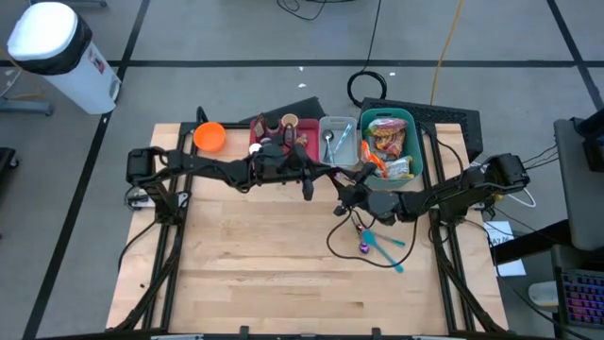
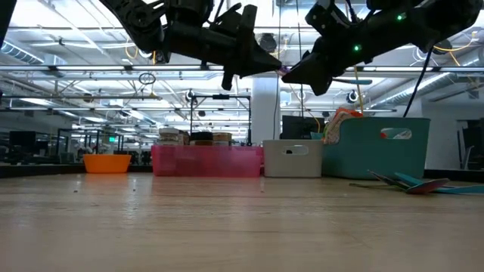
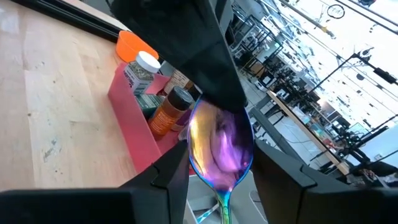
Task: Pick & Place Food Item
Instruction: Put the top purple spoon into the white bin
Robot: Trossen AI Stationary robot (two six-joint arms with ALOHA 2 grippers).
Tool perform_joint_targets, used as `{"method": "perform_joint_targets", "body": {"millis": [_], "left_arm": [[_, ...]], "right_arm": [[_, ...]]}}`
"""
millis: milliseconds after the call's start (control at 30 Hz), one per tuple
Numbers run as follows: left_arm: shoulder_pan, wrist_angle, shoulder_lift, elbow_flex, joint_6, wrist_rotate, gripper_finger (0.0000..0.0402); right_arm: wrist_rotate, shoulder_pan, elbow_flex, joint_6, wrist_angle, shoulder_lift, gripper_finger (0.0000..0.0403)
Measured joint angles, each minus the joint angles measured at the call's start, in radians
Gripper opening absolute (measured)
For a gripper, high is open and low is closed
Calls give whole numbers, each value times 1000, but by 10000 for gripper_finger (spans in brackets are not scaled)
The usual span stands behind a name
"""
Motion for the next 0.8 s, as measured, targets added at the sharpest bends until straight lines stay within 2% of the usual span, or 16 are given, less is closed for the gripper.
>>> {"method": "perform_joint_targets", "body": {"millis": [100, 400, 533, 800], "left_arm": [[-1, -4, 0, 0, 19, -16, 10], [2, -34, 0, 0, 81, -31, 6], [12, -71, -18, 0, 128, -23, 4], [44, -206, -136, -1, 291, -184, 2]], "right_arm": [[6, 0, -1, -4, -1, 0, 140], [-3, 0, -1, 3, -5, 1, 147], [-16, 1, -1, 65, 1, 1, 157], [-33, 5, 0, 285, 3, -36, 182]]}}
